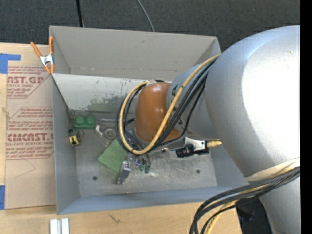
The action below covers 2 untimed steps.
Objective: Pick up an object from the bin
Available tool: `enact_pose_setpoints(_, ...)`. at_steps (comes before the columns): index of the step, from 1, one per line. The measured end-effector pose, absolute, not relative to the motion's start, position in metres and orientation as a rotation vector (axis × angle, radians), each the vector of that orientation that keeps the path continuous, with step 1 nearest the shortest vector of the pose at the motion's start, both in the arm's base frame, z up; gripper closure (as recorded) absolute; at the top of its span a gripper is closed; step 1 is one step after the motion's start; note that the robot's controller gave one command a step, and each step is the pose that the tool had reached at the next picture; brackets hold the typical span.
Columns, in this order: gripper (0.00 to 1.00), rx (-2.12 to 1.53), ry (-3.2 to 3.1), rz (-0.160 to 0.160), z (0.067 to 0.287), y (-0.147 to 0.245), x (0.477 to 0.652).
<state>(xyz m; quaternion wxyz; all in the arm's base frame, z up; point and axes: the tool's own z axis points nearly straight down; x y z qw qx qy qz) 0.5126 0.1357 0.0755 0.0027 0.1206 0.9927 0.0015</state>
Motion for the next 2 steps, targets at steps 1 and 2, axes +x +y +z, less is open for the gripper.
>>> enact_pose_setpoints(1, 1.00, 0.381, 3.107, 0.006, 0.078, 0.134, 0.515)
enact_pose_setpoints(2, 1.00, 0.233, 3.125, 0.005, 0.230, 0.130, 0.530)
